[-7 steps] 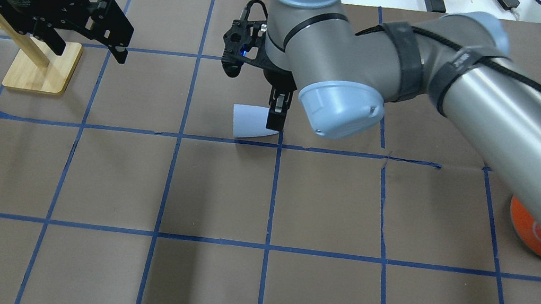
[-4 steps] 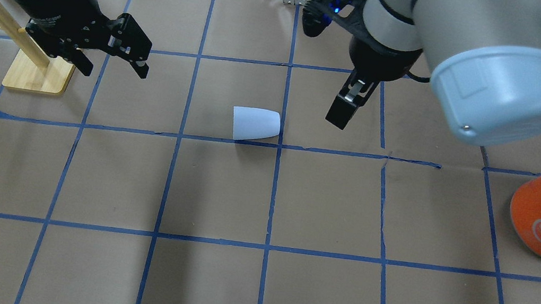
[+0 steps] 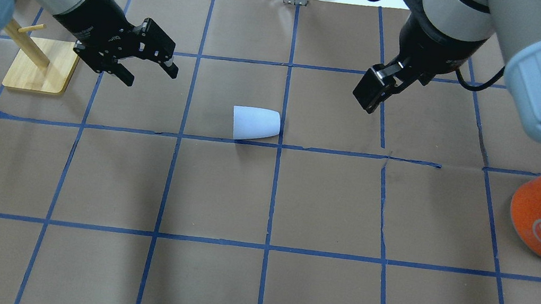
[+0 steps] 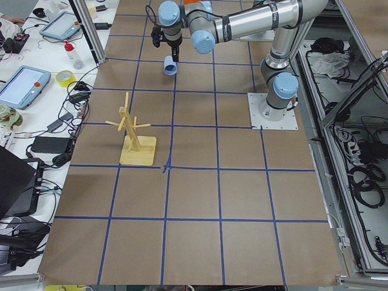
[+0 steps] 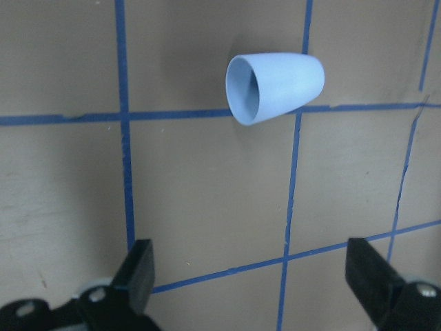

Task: Flip cup
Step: 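Raise the right gripper away while the left gripper reaches toward the lying cup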

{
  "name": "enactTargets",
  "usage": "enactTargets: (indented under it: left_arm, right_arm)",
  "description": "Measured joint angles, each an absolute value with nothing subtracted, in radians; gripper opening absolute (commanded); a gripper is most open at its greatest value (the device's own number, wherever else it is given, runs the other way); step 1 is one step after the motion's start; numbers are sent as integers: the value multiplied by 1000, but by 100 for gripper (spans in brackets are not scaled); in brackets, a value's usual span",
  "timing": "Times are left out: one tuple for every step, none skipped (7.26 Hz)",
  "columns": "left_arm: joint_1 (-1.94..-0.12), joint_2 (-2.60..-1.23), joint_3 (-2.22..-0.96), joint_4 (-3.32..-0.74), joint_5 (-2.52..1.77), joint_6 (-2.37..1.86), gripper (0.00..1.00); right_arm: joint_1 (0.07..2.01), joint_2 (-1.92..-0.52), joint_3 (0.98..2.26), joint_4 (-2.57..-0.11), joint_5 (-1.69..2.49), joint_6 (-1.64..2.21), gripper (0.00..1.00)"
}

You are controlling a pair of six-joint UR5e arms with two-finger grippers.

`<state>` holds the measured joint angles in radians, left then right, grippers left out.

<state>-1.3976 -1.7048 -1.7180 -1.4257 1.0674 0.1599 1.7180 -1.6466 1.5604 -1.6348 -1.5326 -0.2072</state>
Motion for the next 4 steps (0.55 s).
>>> enactTargets:
  left_arm:
    - [-1380,-1747,-1735,-1399,993,165,100]
    - [-1371,-1787,-1743,-1381,928,171,100]
    - [-1367,-1831,-1749,-1337,877,181,100]
    - [-1366,-1880,-1767,-1260,846,189,100]
  right_arm:
    - [1717,-1654,1560,-1634,-1528,-75,100]
    - [1716,-1662,1560,-1636,-1526,10,100]
    - [1708,-1666,1559,-1641,-1525,52,100]
    - [1687,-1668,1559,-1646,-1526,68,100]
